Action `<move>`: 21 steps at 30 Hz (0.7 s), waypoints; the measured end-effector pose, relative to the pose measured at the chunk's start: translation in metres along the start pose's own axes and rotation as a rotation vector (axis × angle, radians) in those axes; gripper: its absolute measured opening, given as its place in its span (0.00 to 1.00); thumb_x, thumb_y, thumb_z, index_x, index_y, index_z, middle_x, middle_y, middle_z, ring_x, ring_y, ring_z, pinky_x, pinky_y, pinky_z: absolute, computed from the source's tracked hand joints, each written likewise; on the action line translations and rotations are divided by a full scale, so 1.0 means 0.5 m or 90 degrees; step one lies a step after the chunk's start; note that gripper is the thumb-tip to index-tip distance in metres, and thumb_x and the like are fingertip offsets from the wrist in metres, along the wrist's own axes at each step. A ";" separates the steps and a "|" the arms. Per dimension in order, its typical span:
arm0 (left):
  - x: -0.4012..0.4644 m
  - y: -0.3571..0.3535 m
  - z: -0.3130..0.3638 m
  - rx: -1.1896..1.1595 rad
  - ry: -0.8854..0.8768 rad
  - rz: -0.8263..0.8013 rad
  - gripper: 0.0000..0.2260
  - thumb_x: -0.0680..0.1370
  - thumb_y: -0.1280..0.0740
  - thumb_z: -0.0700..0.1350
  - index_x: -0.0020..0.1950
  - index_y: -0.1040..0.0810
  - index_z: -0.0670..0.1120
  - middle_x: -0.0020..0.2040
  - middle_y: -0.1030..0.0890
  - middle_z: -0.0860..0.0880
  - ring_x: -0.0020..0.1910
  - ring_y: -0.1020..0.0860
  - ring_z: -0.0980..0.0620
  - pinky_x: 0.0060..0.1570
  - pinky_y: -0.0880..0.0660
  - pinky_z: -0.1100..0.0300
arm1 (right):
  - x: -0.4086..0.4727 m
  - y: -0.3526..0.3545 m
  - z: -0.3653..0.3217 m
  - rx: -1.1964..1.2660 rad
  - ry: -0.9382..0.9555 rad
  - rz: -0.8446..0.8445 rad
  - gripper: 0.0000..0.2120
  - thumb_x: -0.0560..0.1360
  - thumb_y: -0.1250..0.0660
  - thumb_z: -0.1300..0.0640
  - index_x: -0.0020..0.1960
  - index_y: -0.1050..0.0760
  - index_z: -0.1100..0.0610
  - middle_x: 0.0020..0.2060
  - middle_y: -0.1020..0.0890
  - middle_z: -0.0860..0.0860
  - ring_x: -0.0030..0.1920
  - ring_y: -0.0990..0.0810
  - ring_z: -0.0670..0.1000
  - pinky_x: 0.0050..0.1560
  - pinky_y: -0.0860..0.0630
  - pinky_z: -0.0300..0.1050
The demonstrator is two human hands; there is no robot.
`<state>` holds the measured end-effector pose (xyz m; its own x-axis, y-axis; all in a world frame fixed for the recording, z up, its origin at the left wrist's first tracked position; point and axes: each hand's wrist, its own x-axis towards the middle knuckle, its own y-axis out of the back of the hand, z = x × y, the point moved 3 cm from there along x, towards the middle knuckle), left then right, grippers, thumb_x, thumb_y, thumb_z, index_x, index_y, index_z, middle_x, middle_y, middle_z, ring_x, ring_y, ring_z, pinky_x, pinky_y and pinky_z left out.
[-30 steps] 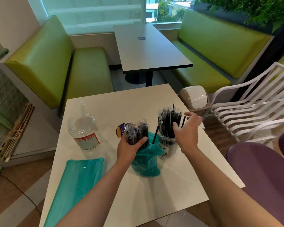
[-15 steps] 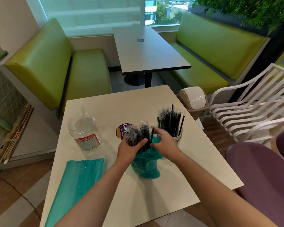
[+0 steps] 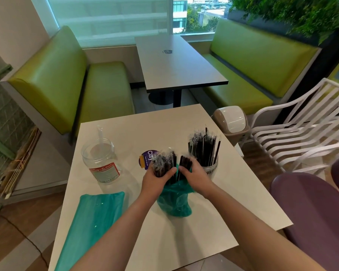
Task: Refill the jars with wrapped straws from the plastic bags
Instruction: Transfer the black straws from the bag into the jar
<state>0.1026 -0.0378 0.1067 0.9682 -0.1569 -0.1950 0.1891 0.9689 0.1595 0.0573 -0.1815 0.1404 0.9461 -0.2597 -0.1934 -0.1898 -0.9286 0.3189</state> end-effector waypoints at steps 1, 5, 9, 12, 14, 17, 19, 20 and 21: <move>0.000 0.000 0.002 0.003 -0.002 0.003 0.27 0.69 0.22 0.52 0.65 0.24 0.47 0.55 0.18 0.52 0.55 0.20 0.53 0.57 0.23 0.57 | -0.002 0.002 -0.001 0.026 -0.005 0.006 0.13 0.80 0.37 0.57 0.63 0.33 0.49 0.57 0.23 0.48 0.62 0.25 0.49 0.61 0.28 0.43; -0.001 0.000 0.010 0.021 -0.010 0.021 0.27 0.69 0.22 0.51 0.66 0.25 0.48 0.54 0.19 0.53 0.54 0.21 0.54 0.54 0.25 0.62 | -0.008 0.017 -0.012 0.035 -0.008 0.029 0.09 0.82 0.41 0.55 0.61 0.36 0.52 0.46 0.21 0.41 0.52 0.25 0.43 0.54 0.33 0.38; 0.000 -0.005 0.010 0.041 -0.013 0.024 0.29 0.69 0.22 0.53 0.66 0.26 0.48 0.55 0.19 0.53 0.54 0.21 0.54 0.53 0.26 0.62 | -0.004 0.032 -0.018 0.005 0.005 0.041 0.12 0.82 0.41 0.54 0.65 0.32 0.55 0.48 0.19 0.46 0.54 0.23 0.46 0.57 0.29 0.41; 0.002 -0.009 0.015 0.040 -0.013 0.031 0.29 0.69 0.22 0.52 0.67 0.27 0.48 0.54 0.21 0.54 0.54 0.23 0.55 0.54 0.27 0.62 | 0.002 0.050 -0.037 -0.009 0.018 0.035 0.10 0.82 0.41 0.53 0.60 0.27 0.55 0.48 0.18 0.49 0.52 0.23 0.46 0.47 0.29 0.33; 0.004 -0.010 0.014 0.046 -0.012 0.033 0.30 0.69 0.22 0.52 0.68 0.27 0.48 0.55 0.21 0.54 0.54 0.24 0.55 0.56 0.27 0.61 | 0.006 0.067 -0.058 -0.028 0.041 0.050 0.11 0.82 0.42 0.52 0.59 0.26 0.55 0.47 0.18 0.47 0.51 0.22 0.45 0.46 0.30 0.37; 0.005 -0.009 0.014 0.046 -0.008 0.036 0.31 0.69 0.22 0.53 0.68 0.28 0.48 0.58 0.20 0.52 0.55 0.24 0.55 0.58 0.27 0.60 | 0.011 0.096 -0.087 -0.056 0.073 0.084 0.12 0.82 0.43 0.50 0.56 0.25 0.56 0.44 0.17 0.45 0.50 0.21 0.46 0.50 0.28 0.43; 0.005 -0.010 0.017 0.047 -0.006 0.034 0.31 0.69 0.22 0.52 0.69 0.28 0.48 0.57 0.21 0.52 0.55 0.25 0.55 0.57 0.28 0.61 | 0.013 0.118 -0.111 -0.053 0.093 0.114 0.13 0.83 0.43 0.51 0.56 0.25 0.58 0.42 0.18 0.45 0.45 0.21 0.43 0.42 0.28 0.34; 0.004 -0.010 0.019 0.049 -0.003 0.033 0.31 0.70 0.22 0.52 0.69 0.29 0.48 0.57 0.22 0.53 0.55 0.25 0.55 0.56 0.29 0.62 | 0.015 0.130 -0.124 -0.049 0.101 0.132 0.13 0.83 0.43 0.52 0.56 0.26 0.59 0.42 0.18 0.45 0.43 0.21 0.41 0.38 0.28 0.31; 0.005 -0.011 0.020 0.049 -0.001 0.033 0.31 0.70 0.23 0.53 0.69 0.29 0.48 0.56 0.23 0.53 0.55 0.26 0.55 0.57 0.29 0.62 | 0.016 0.142 -0.137 -0.043 0.110 0.153 0.13 0.83 0.43 0.52 0.57 0.26 0.59 0.42 0.18 0.46 0.43 0.20 0.41 0.37 0.27 0.31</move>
<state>0.1057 -0.0452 0.1148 0.9772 -0.1068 -0.1834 0.1504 0.9581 0.2439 0.0692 -0.2311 0.2250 0.9077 -0.4162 0.0535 -0.4017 -0.8248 0.3980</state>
